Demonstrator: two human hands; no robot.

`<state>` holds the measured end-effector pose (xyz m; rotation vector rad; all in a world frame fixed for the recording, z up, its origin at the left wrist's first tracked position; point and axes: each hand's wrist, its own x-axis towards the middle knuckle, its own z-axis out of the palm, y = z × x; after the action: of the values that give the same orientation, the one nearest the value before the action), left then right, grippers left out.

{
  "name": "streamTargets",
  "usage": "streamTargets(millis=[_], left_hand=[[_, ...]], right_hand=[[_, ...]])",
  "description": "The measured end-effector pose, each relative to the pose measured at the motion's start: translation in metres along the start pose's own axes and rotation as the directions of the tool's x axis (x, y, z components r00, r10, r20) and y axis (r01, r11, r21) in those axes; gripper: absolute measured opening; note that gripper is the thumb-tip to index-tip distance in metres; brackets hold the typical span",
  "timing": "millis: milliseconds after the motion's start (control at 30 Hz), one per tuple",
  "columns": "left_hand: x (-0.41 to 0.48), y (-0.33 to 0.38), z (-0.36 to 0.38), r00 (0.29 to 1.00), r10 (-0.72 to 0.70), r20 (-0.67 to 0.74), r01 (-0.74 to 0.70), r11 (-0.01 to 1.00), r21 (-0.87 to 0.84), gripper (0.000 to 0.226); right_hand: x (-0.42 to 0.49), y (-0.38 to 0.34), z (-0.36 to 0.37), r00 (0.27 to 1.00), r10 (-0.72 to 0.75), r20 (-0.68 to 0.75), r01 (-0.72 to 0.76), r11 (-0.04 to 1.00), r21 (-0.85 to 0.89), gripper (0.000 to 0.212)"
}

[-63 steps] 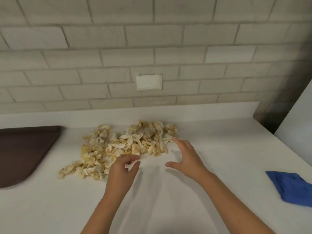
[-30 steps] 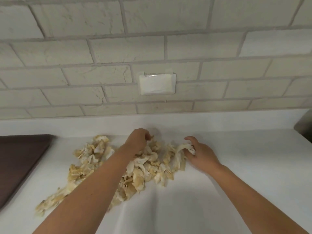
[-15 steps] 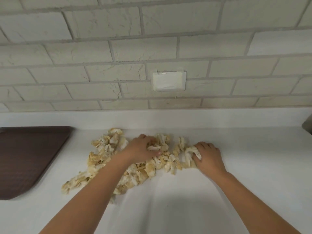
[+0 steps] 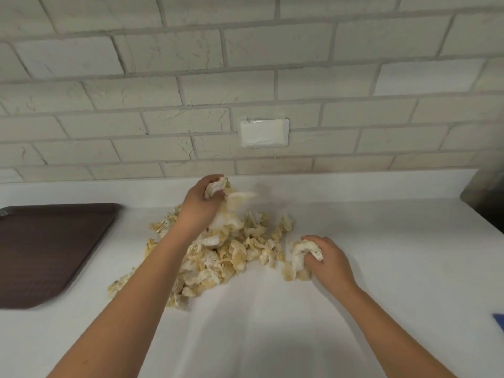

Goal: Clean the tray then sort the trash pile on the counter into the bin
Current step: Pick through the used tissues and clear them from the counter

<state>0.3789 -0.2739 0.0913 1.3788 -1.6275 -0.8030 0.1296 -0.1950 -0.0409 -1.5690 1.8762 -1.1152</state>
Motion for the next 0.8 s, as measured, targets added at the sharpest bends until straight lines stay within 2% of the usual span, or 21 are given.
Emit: streamTargets(millis=[133, 200, 333, 400, 467, 567, 667, 733, 800], left_hand=[[-0.043, 0.014, -0.005, 1.000, 0.020, 0.017, -0.019, 0.996, -0.088, 0.041], [-0.071, 0.020, -0.005, 1.000, 0.001, 0.016, 0.002, 0.982, -0.189, 0.042], [-0.122, 0.012, -0.005, 0.992, -0.123, -0.023, 0.101, 0.897, -0.430, 0.043], [-0.144, -0.003, -0.002, 0.976, -0.216, -0.022, 0.180, 0.862, -0.475, 0.043], [-0.164, -0.024, 0.003, 0.969, -0.247, 0.012, 0.237, 0.915, -0.326, 0.044], [-0.188, -0.062, 0.015, 0.974, -0.209, 0.082, 0.202, 0.975, 0.090, 0.036], [-0.207, -0.087, 0.029, 0.993, -0.106, 0.056, 0.072, 0.902, 0.426, 0.029], [-0.216, -0.089, 0.039, 0.995, -0.033, 0.095, -0.021, 0.855, 0.519, 0.042], [-0.221, -0.090, 0.046, 0.986, 0.048, 0.160, -0.134, 0.797, 0.588, 0.044]], right_hand=[[-0.026, -0.014, -0.009, 0.993, 0.099, -0.064, -0.080, 0.963, 0.257, 0.030], [-0.040, -0.020, -0.013, 0.989, 0.133, -0.063, -0.103, 0.932, 0.347, 0.029], [-0.065, -0.025, -0.020, 0.987, 0.154, -0.052, -0.119, 0.902, 0.415, 0.029], [-0.075, -0.026, -0.022, 0.988, 0.144, -0.048, -0.111, 0.905, 0.410, 0.028], [-0.084, -0.027, -0.021, 0.991, 0.128, -0.038, -0.102, 0.910, 0.402, 0.031], [-0.097, -0.028, -0.018, 0.994, 0.113, -0.011, -0.098, 0.905, 0.414, 0.028], [-0.106, -0.031, -0.011, 0.995, 0.098, 0.015, -0.095, 0.910, 0.403, 0.029], [-0.110, -0.032, -0.007, 0.996, 0.080, 0.034, -0.087, 0.917, 0.390, 0.027], [-0.113, -0.034, -0.004, 0.996, 0.060, 0.058, -0.077, 0.930, 0.359, 0.032]])
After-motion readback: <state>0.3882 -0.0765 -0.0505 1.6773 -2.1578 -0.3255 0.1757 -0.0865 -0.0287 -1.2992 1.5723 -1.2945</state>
